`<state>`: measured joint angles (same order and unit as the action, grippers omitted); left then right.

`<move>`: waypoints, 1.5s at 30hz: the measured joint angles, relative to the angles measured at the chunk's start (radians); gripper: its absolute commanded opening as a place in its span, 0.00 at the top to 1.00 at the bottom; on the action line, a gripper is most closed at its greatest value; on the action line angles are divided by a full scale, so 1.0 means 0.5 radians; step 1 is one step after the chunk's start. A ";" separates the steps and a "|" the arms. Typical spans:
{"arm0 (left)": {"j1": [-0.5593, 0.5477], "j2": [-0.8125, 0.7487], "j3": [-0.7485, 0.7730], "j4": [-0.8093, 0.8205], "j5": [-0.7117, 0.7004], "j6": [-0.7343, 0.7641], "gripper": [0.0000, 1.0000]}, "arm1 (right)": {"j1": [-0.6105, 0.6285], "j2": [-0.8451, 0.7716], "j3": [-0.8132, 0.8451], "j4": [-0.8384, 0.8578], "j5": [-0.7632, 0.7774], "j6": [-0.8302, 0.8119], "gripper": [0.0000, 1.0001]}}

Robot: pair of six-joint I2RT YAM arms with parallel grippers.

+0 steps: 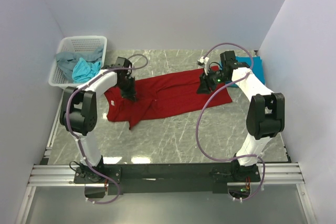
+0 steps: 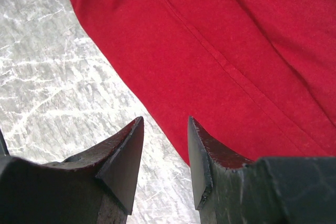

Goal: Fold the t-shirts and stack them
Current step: Fold the tshirt

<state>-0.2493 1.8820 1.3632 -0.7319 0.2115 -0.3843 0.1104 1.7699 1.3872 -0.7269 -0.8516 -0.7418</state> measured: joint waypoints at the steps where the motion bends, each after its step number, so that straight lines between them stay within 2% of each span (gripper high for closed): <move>1: 0.000 -0.018 0.035 -0.013 0.001 0.005 0.95 | 0.000 0.000 0.000 0.000 -0.002 -0.002 0.54; 4: 0.000 -0.049 0.110 -0.026 0.002 0.012 0.94 | 0.000 0.000 0.000 -0.001 -0.007 -0.008 0.53; 6: 0.000 -0.056 0.132 -0.027 0.002 0.013 0.89 | -0.001 0.000 0.000 -0.002 -0.008 -0.010 0.53; 14: 0.000 -0.023 0.124 -0.049 0.005 0.013 0.86 | -0.010 0.000 0.000 -0.004 -0.014 -0.017 0.54; 18: 0.000 0.029 0.083 -0.022 0.009 0.013 0.77 | -0.017 0.000 0.000 -0.007 -0.014 -0.022 0.53; 23: 0.000 0.121 0.078 -0.017 0.008 0.013 0.73 | -0.027 0.000 0.001 -0.009 -0.015 -0.023 0.54; 29: 0.000 0.160 0.079 -0.018 0.008 0.013 0.80 | -0.037 0.000 0.001 -0.014 -0.016 -0.024 0.54; 32: 0.000 0.163 0.098 -0.019 0.009 0.014 0.86 | -0.038 0.000 0.001 -0.015 -0.017 -0.024 0.54; 33: 0.000 0.166 0.106 -0.019 0.009 0.015 0.91 | -0.038 0.000 0.001 -0.015 -0.018 -0.024 0.53; 36: 0.000 0.176 0.124 -0.017 0.012 0.026 0.99 | -0.038 0.000 0.001 -0.017 -0.022 -0.024 0.53; 45: 0.000 0.168 0.207 -0.037 0.018 0.065 0.99 | -0.040 0.000 0.001 -0.028 -0.028 -0.031 0.53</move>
<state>-0.2493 1.9659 1.4666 -0.7506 0.2203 -0.3519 0.0906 1.7699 1.3876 -0.7410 -0.8658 -0.7570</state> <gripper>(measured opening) 0.013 0.464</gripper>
